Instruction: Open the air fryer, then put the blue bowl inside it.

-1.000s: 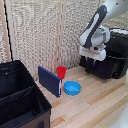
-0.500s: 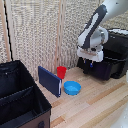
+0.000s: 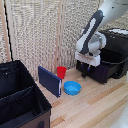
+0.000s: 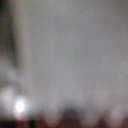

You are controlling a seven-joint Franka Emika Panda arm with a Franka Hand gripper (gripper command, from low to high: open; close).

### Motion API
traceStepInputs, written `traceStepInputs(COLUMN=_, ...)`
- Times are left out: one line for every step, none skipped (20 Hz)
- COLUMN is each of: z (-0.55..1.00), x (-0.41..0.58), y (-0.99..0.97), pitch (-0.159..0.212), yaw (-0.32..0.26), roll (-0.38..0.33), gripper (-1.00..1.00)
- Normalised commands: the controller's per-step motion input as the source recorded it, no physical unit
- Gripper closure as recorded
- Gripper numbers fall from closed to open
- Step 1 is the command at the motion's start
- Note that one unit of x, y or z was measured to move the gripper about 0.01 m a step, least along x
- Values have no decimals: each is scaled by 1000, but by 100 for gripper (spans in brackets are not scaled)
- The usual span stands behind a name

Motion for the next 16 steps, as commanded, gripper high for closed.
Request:
traceStepInputs(z=-334, x=17, y=546, pitch=5, yaw=0, roll=0, gripper=100)
traceStepInputs(z=-266, x=3, y=497, pitch=4, yaw=0, roll=0, gripper=100)
traceStepInputs(z=-169, x=0, y=417, pitch=35, yaw=0, roll=0, gripper=100)
traceStepInputs(z=-171, x=0, y=254, pitch=70, yaw=25, roll=3, gripper=100)
traceStepInputs(z=-186, x=-46, y=254, pitch=59, yaw=34, roll=6, gripper=100)
traceStepInputs(z=-151, x=0, y=314, pitch=66, yaw=20, roll=0, gripper=100)
traceStepInputs(z=-57, x=0, y=291, pitch=25, yaw=1, roll=0, gripper=100)
traceStepInputs(z=-43, x=0, y=277, pitch=15, yaw=0, roll=-10, gripper=-100)
traceStepInputs(z=0, x=0, y=231, pitch=3, yaw=0, roll=-12, gripper=-100)
traceStepInputs(z=0, x=0, y=243, pitch=13, yaw=0, roll=-13, gripper=-100)
traceStepInputs(z=23, x=-31, y=231, pitch=14, yaw=0, roll=-41, gripper=-100)
traceStepInputs(z=191, x=-40, y=206, pitch=0, yaw=-3, roll=-79, gripper=-100)
traceStepInputs(z=389, x=-31, y=134, pitch=0, yaw=0, roll=-90, gripper=-100)
traceStepInputs(z=526, x=-37, y=100, pitch=0, yaw=-18, roll=-69, gripper=-100)
traceStepInputs(z=643, x=-23, y=109, pitch=0, yaw=-34, roll=-34, gripper=-100)
traceStepInputs(z=697, x=0, y=77, pitch=5, yaw=-46, roll=0, gripper=-100)
